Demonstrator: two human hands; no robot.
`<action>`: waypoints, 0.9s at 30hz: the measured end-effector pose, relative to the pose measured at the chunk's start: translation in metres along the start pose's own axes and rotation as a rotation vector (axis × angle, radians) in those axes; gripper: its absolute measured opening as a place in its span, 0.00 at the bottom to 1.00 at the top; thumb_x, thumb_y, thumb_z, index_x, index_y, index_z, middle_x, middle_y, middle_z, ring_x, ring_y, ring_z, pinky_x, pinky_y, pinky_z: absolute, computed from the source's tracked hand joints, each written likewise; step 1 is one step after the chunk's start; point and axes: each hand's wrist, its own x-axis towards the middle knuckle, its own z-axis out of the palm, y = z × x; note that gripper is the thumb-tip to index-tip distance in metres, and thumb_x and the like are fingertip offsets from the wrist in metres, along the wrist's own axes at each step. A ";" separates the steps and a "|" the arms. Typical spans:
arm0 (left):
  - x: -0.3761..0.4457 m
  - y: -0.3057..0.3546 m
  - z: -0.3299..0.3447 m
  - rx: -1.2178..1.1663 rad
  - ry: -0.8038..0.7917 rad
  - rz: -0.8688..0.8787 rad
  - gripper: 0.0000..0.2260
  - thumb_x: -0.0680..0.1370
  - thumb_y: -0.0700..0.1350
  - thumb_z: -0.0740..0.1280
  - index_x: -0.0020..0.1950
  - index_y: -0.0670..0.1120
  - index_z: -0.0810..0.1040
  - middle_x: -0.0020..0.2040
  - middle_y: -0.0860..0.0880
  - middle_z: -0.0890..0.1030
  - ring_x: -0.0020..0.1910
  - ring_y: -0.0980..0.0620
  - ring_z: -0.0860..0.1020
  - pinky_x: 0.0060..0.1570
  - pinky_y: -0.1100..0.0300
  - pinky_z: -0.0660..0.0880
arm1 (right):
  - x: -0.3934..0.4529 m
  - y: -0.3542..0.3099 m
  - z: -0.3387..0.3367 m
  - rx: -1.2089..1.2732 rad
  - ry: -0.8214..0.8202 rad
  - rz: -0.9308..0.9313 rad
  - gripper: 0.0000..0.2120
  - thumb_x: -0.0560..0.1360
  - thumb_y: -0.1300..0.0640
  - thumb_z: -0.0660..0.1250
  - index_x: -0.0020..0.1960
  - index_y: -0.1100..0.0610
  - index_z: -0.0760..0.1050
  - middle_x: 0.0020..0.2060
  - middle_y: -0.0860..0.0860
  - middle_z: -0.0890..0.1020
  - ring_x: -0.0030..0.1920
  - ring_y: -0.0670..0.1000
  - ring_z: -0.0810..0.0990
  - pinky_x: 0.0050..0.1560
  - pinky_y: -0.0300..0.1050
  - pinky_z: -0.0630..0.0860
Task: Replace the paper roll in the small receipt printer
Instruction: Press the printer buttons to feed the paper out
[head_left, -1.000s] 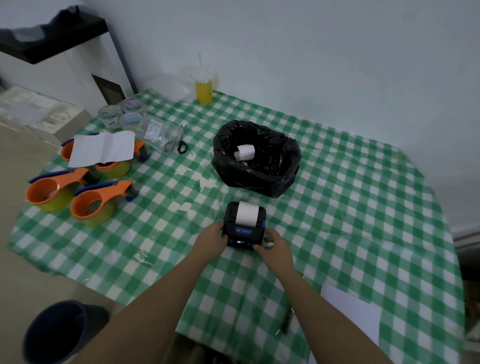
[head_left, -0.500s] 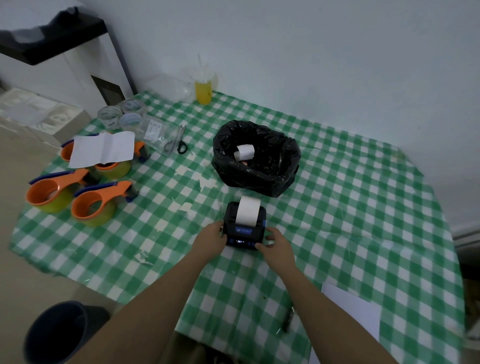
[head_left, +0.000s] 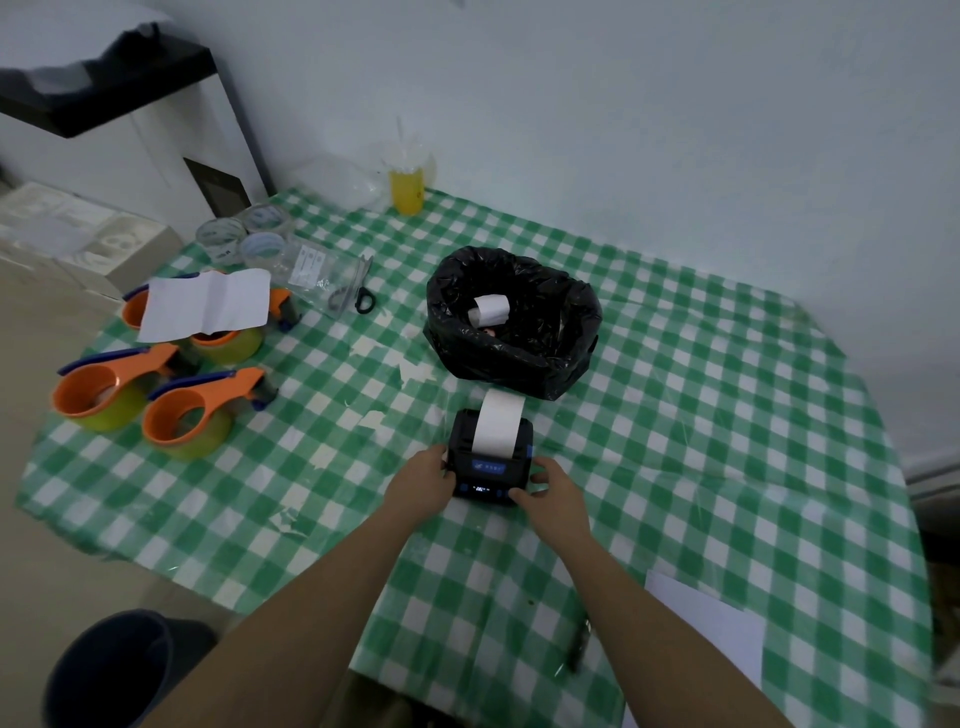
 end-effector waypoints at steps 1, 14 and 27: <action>0.000 0.000 0.000 0.001 -0.001 0.000 0.18 0.77 0.39 0.59 0.68 0.38 0.67 0.64 0.38 0.76 0.60 0.41 0.75 0.57 0.51 0.73 | 0.000 0.000 0.000 0.000 0.001 0.001 0.27 0.72 0.57 0.71 0.69 0.54 0.66 0.61 0.57 0.77 0.54 0.56 0.79 0.51 0.49 0.77; 0.004 -0.001 -0.003 0.009 -0.027 0.014 0.19 0.77 0.39 0.60 0.69 0.40 0.67 0.62 0.38 0.77 0.60 0.41 0.76 0.58 0.50 0.74 | 0.002 -0.001 0.002 0.006 0.013 -0.004 0.26 0.72 0.58 0.71 0.67 0.55 0.67 0.61 0.58 0.78 0.56 0.57 0.79 0.51 0.46 0.74; 0.009 0.002 -0.009 0.029 -0.086 -0.012 0.18 0.77 0.42 0.60 0.68 0.42 0.68 0.61 0.40 0.78 0.57 0.42 0.77 0.55 0.52 0.74 | -0.002 -0.007 0.003 0.017 0.038 0.010 0.21 0.76 0.55 0.66 0.67 0.57 0.68 0.60 0.59 0.79 0.58 0.57 0.78 0.52 0.47 0.74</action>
